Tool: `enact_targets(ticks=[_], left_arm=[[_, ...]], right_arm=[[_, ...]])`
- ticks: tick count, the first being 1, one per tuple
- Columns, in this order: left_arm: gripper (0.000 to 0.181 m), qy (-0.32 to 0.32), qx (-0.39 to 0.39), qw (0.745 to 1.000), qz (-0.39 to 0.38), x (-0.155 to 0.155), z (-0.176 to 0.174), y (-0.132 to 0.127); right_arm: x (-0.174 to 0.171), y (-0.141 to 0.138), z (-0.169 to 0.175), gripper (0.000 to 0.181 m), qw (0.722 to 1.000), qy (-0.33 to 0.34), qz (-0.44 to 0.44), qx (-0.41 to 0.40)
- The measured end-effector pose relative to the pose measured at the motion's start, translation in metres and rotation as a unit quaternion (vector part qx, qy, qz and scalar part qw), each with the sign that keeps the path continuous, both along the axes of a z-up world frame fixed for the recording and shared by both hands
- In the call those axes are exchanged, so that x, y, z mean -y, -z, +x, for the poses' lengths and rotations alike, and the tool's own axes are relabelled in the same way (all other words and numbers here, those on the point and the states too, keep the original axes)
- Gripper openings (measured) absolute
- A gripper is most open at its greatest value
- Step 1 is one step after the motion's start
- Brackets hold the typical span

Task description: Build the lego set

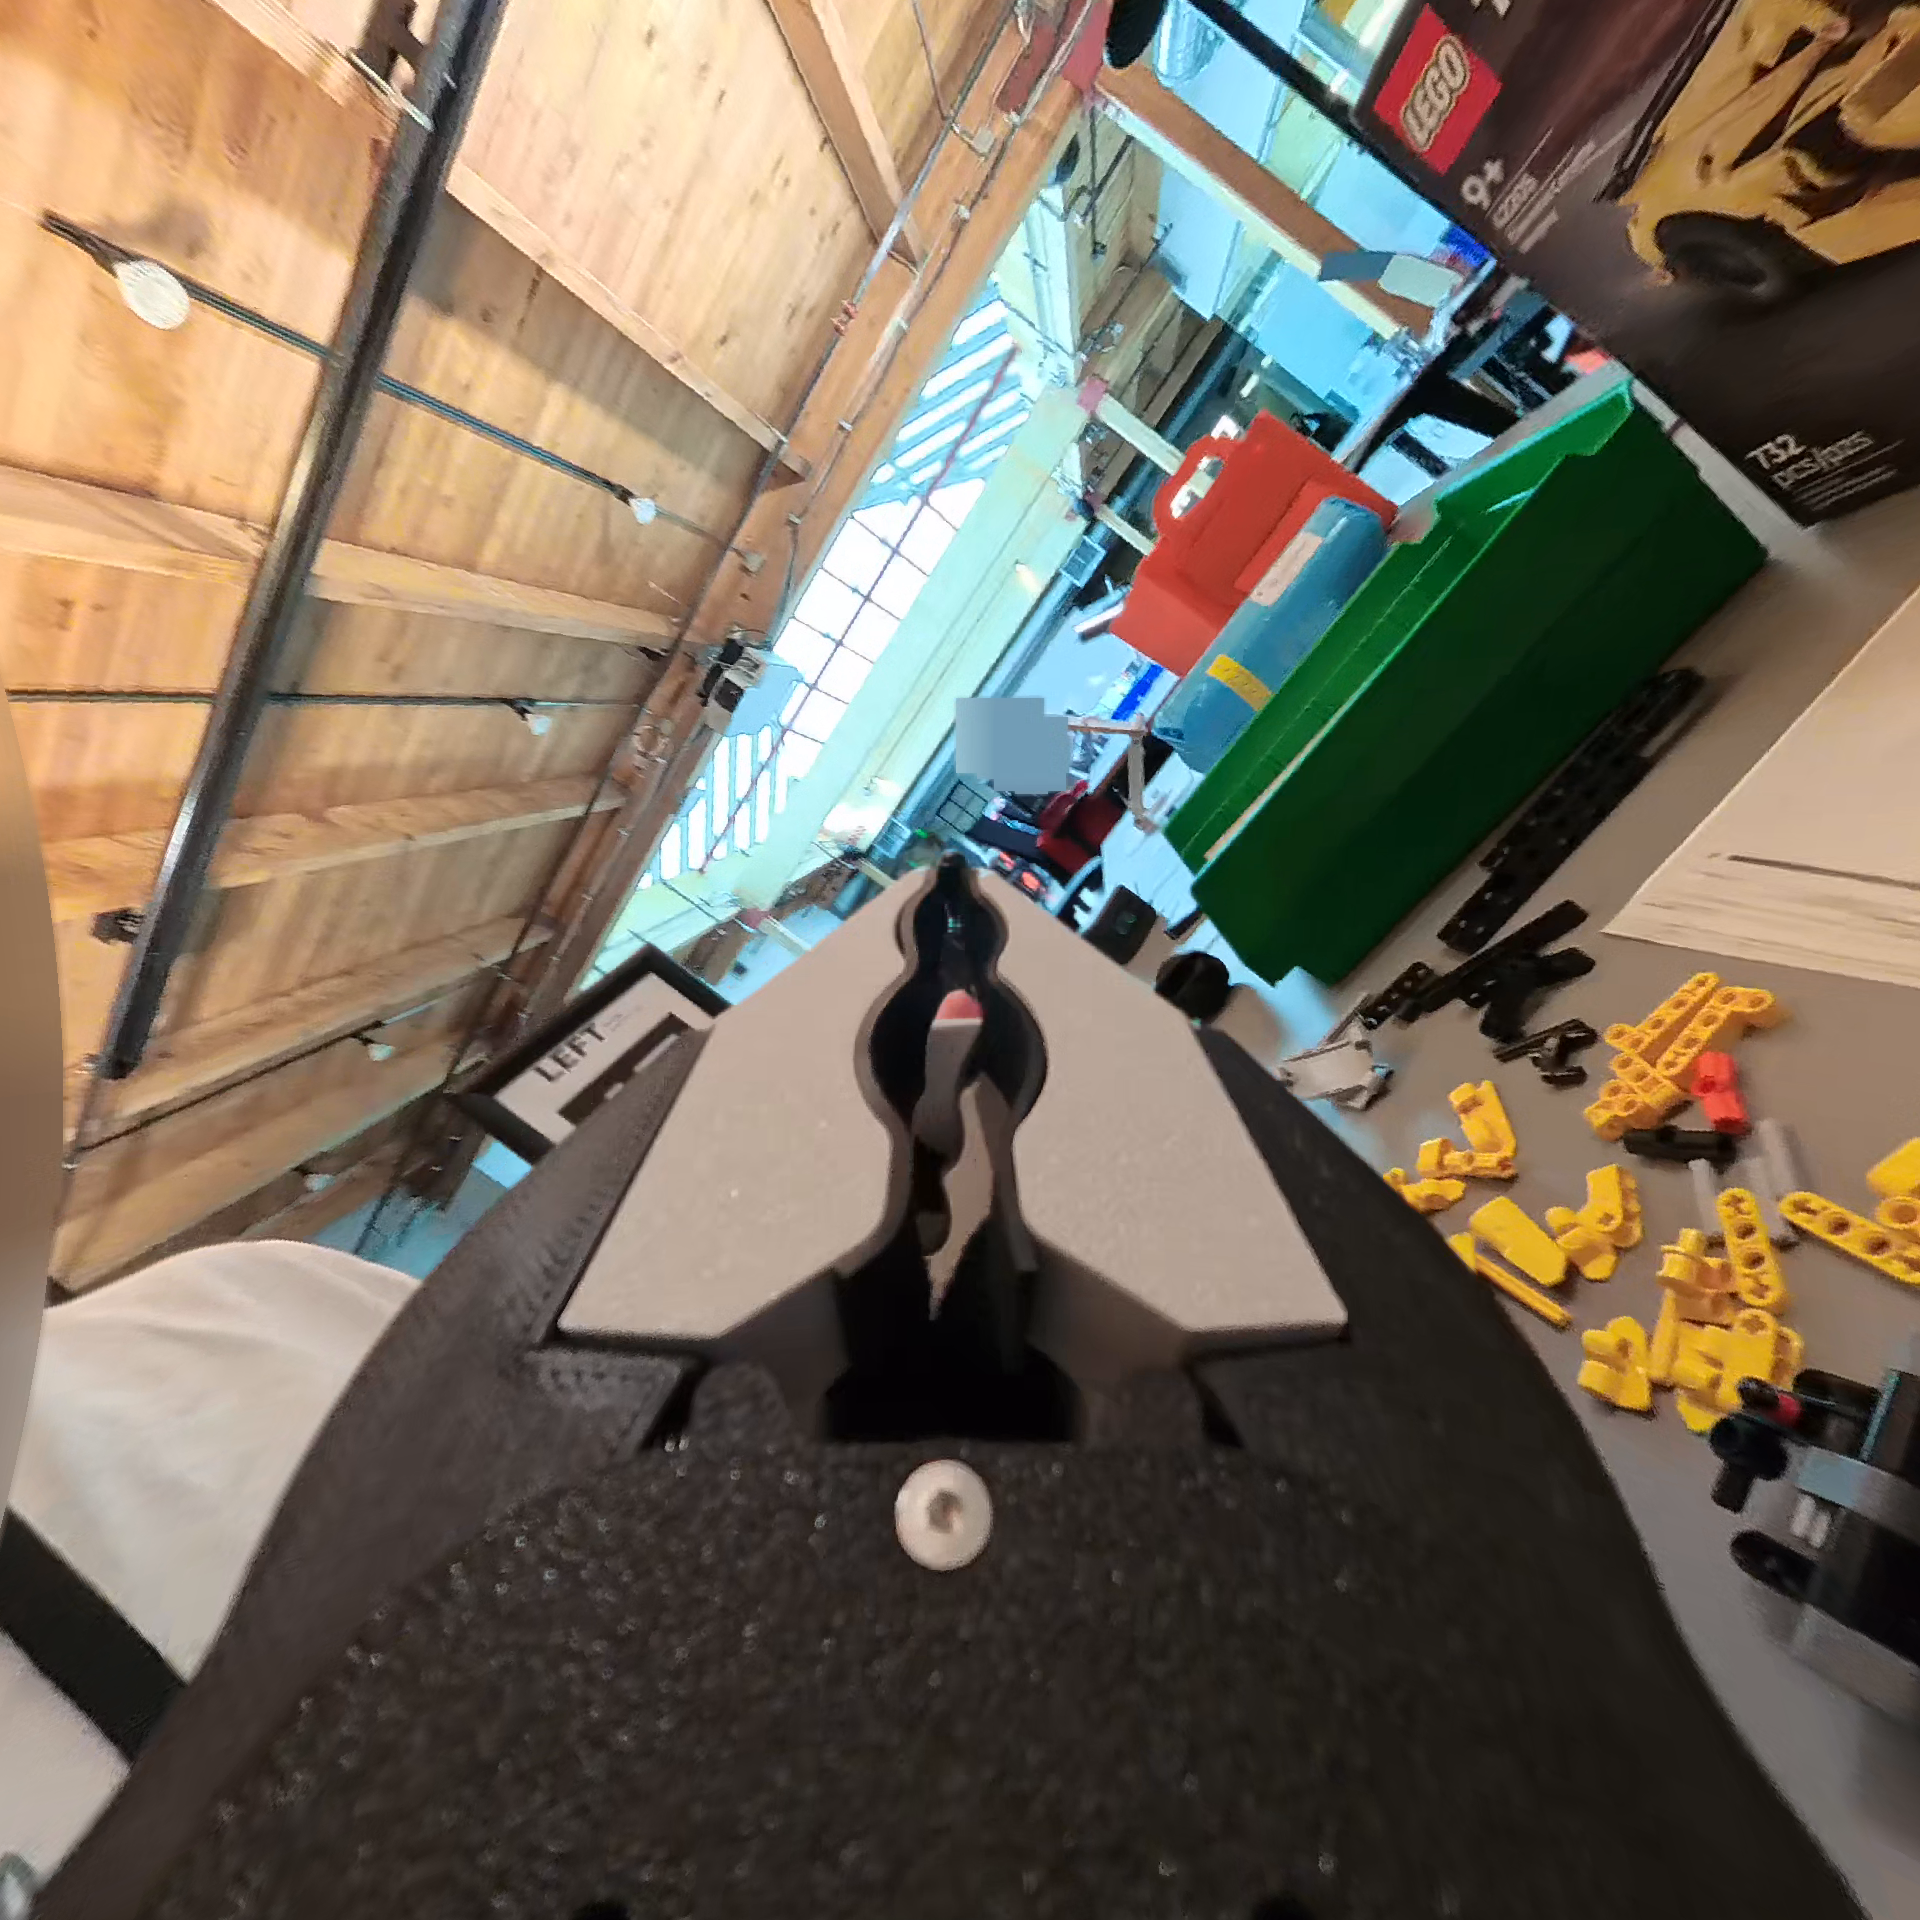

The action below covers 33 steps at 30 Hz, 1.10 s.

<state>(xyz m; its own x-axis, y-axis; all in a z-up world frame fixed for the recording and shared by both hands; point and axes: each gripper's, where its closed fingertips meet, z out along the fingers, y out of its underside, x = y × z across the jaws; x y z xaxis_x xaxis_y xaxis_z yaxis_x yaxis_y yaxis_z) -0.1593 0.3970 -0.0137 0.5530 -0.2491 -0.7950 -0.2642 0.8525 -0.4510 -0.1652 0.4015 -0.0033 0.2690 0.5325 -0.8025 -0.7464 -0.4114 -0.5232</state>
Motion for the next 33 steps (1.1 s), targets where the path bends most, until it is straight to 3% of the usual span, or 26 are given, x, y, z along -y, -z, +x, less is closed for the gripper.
enact_targets(ticks=[7, 23, 29, 33], left_arm=[[0.02, -0.026, -0.012, 0.999, 0.043, 0.006, 0.003, 0.001], [0.021, -0.056, -0.032, 0.996, 0.069, 0.005, 0.003, 0.006], [0.02, -0.069, -0.04, 0.994, 0.08, 0.005, 0.003, 0.007], [0.021, -0.085, -0.049, 0.99, 0.101, 0.006, 0.004, 0.009]], right_arm=[[0.002, 0.004, 0.004, 0.001, 0.998, 0.034, -0.034, 0.036], [0.007, 0.014, 0.005, 0.0, 0.997, 0.026, -0.061, 0.047], [0.007, 0.016, 0.007, 0.0, 0.997, 0.015, -0.068, 0.023], [0.008, 0.018, 0.01, 0.0, 0.995, -0.006, -0.082, -0.047]])
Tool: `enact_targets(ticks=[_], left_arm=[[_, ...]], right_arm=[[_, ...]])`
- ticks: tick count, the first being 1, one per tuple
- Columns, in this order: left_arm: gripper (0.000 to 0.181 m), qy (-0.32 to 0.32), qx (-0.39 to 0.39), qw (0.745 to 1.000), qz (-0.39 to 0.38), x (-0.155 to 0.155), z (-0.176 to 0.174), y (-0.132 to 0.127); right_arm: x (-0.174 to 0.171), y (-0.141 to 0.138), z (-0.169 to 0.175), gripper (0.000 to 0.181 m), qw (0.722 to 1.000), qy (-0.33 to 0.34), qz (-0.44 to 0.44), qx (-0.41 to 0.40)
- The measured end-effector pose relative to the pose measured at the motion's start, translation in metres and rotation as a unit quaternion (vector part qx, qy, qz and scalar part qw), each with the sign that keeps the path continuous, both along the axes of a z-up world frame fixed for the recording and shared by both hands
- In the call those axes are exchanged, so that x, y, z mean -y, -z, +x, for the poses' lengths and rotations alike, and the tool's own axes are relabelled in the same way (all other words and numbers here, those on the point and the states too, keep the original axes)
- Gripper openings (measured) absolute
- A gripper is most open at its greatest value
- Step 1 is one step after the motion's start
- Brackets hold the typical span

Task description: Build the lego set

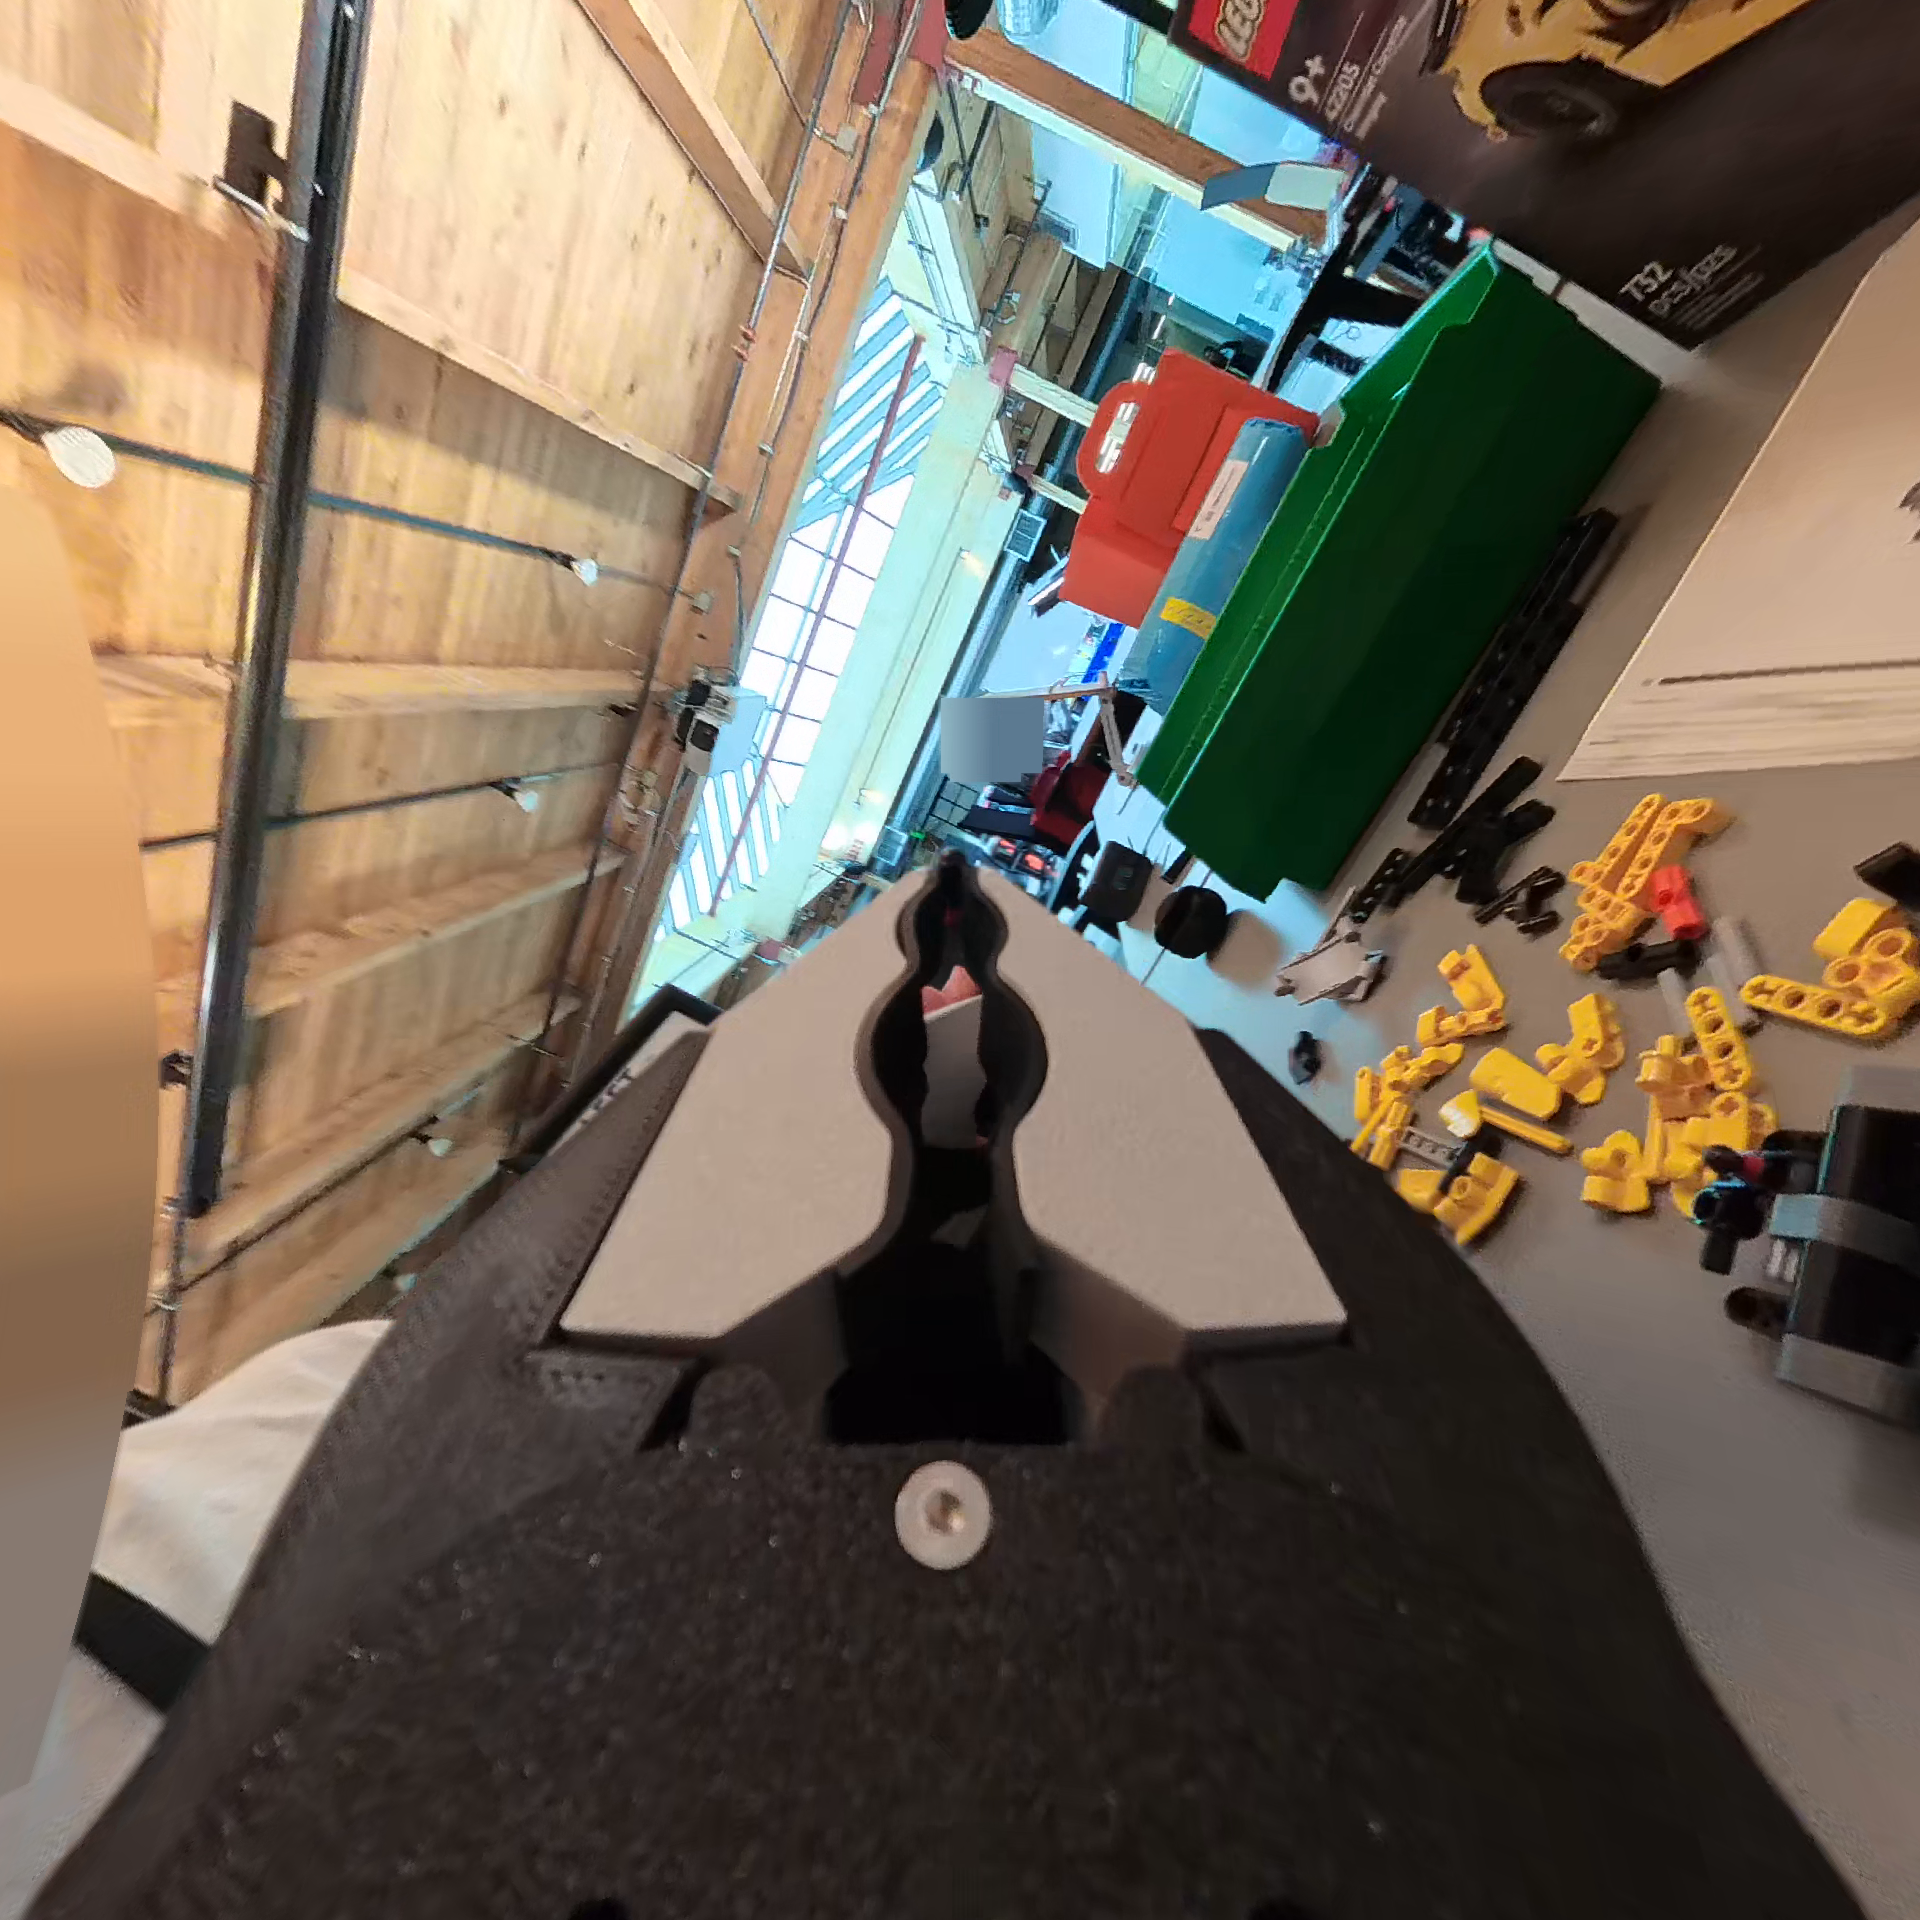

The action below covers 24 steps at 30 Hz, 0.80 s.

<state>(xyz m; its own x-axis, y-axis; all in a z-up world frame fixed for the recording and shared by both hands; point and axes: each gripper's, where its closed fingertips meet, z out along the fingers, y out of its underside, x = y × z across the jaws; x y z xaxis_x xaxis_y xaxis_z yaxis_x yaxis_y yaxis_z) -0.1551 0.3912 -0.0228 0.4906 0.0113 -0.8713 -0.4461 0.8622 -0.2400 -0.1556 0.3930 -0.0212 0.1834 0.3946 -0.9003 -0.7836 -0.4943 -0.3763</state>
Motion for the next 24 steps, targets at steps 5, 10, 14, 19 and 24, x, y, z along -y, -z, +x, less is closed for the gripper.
enact_targets(ticks=[5, 10, 14, 19, 24], left_arm=[[0.021, -0.01, -0.008, 1.0, 0.018, 0.002, 0.001, 0.001], [0.021, -0.031, -0.024, 0.999, 0.037, 0.001, 0.004, 0.004], [0.021, -0.052, -0.037, 0.996, 0.061, 0.001, 0.005, 0.007], [0.021, -0.052, -0.048, 0.995, 0.068, 0.003, 0.008, 0.01], [0.021, -0.048, -0.046, 0.996, 0.066, 0.004, 0.008, 0.009]], right_arm=[[0.003, 0.001, 0.001, 0.001, 1.0, 0.006, -0.002, 0.029], [0.003, 0.005, 0.003, 0.0, 0.993, 0.041, -0.003, 0.115], [0.003, 0.008, 0.005, 0.0, 0.992, 0.047, -0.016, 0.119], [0.006, 0.012, 0.007, 0.001, 0.991, 0.044, -0.036, 0.118], [0.007, 0.011, 0.007, 0.001, 0.994, 0.043, -0.042, 0.09]])
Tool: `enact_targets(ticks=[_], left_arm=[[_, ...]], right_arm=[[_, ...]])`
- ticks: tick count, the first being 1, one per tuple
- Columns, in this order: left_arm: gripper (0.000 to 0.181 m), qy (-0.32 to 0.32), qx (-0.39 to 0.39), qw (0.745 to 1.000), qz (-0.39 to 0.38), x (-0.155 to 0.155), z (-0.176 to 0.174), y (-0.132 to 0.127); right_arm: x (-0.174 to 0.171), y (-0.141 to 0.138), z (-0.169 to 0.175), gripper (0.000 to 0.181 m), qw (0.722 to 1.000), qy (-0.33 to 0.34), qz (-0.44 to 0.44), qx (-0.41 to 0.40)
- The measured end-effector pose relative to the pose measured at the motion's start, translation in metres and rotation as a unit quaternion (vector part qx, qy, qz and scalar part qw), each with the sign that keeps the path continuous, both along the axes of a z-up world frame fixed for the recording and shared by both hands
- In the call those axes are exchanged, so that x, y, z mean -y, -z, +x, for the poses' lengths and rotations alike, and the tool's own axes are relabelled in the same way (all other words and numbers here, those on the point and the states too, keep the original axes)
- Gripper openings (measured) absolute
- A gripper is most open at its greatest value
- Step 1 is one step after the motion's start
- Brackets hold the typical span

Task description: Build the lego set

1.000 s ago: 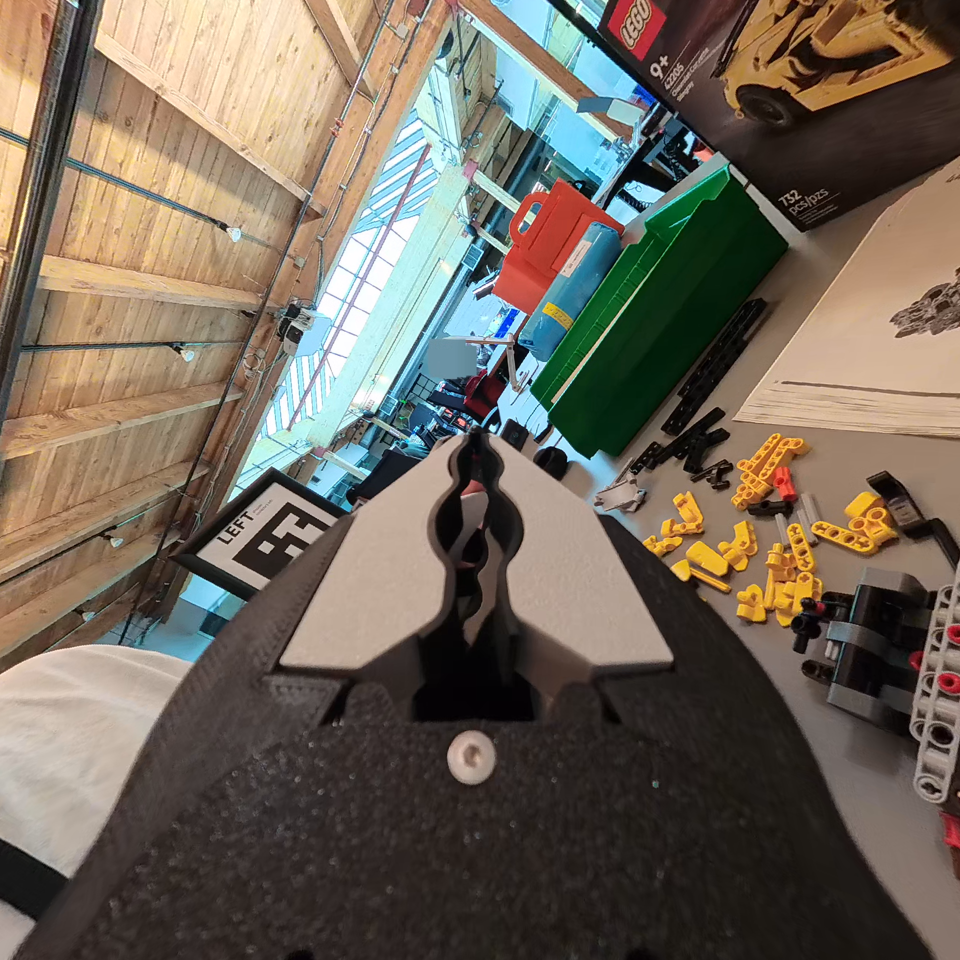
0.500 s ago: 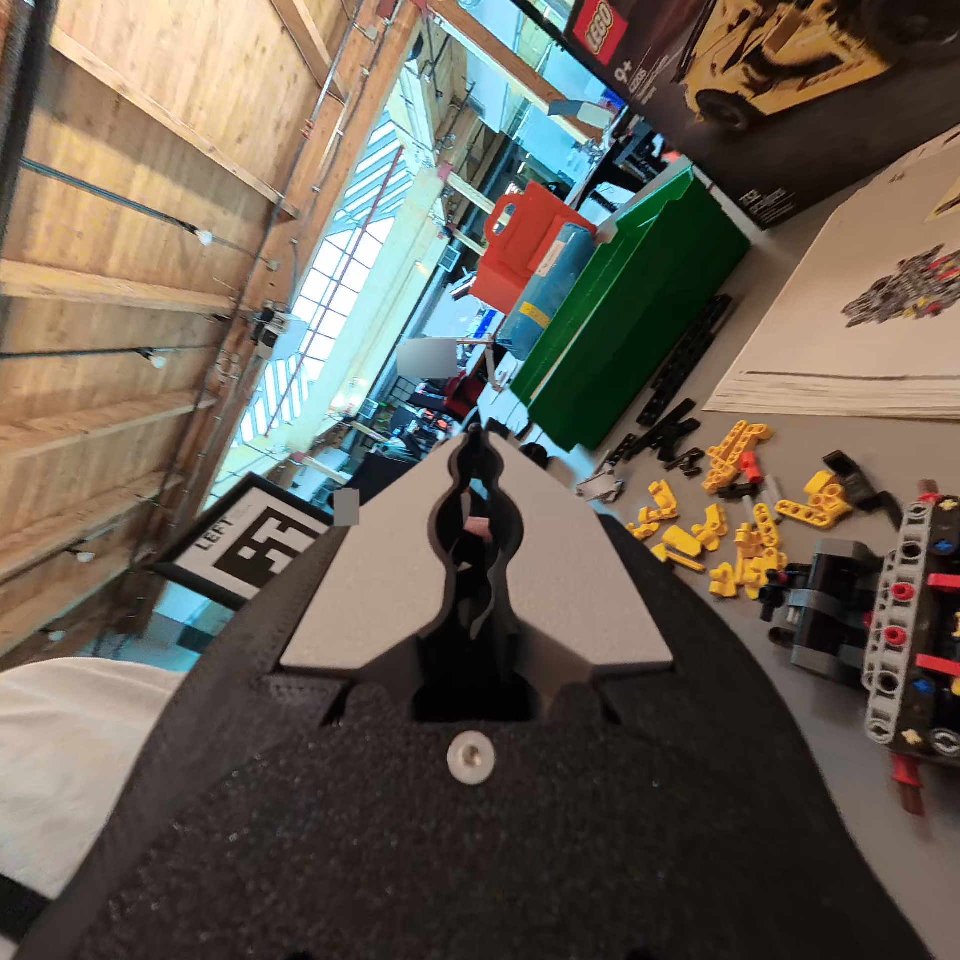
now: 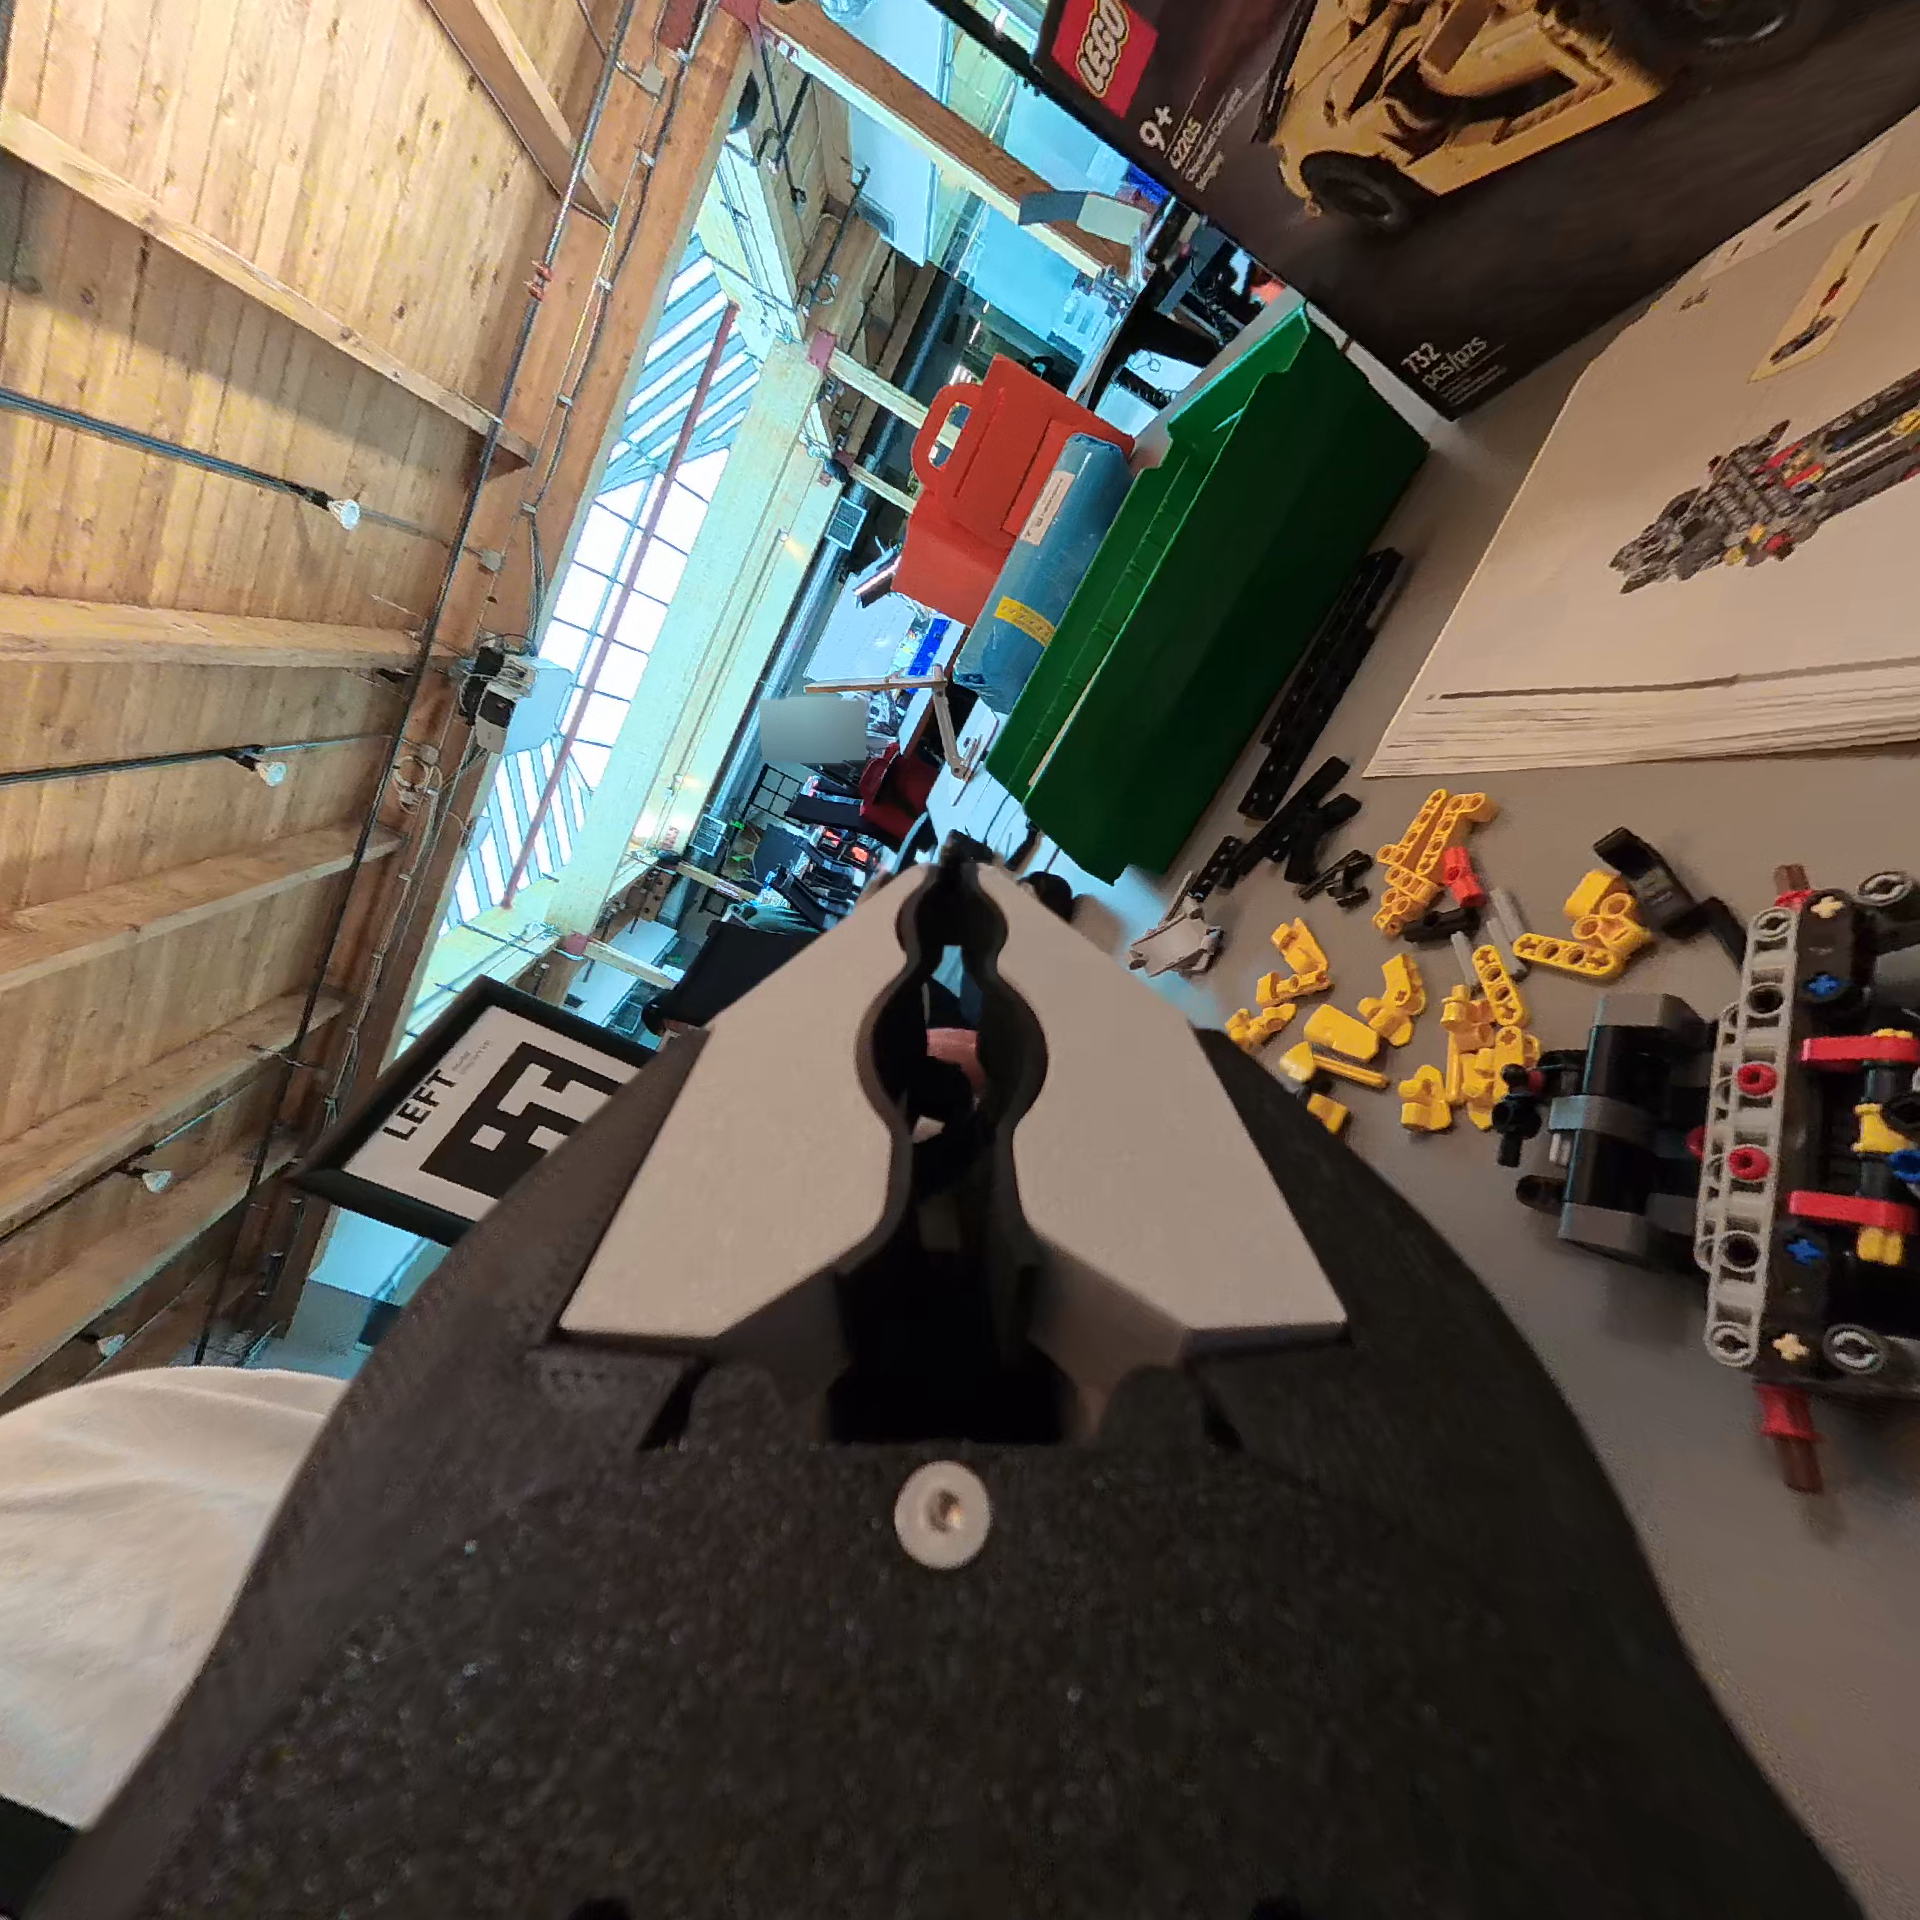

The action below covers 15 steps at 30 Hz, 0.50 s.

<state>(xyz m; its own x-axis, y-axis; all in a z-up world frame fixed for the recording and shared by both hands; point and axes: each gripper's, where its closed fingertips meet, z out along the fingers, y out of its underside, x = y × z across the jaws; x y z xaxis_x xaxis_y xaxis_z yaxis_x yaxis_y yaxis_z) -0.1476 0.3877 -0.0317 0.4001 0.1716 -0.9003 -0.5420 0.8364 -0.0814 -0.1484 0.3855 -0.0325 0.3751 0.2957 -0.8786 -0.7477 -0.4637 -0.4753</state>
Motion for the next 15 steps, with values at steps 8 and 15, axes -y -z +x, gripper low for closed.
enact_targets(ticks=[8, 15], left_arm=[[0.02, 0.019, 0.012, 1.0, -0.019, 0.0015, 0.0007, -0.0027], [0.021, 0.033, 0.018, 0.999, -0.027, 0.0045, 0.0009, -0.0039]], right_arm=[[0.001, -0.0029, 0.0021, 0.001, 1.0, 0.002, 0.009, 0.01], [0.0043, -0.0042, 0.0029, 0.002, 1.0, -0.005, 0.018, 0.02]])
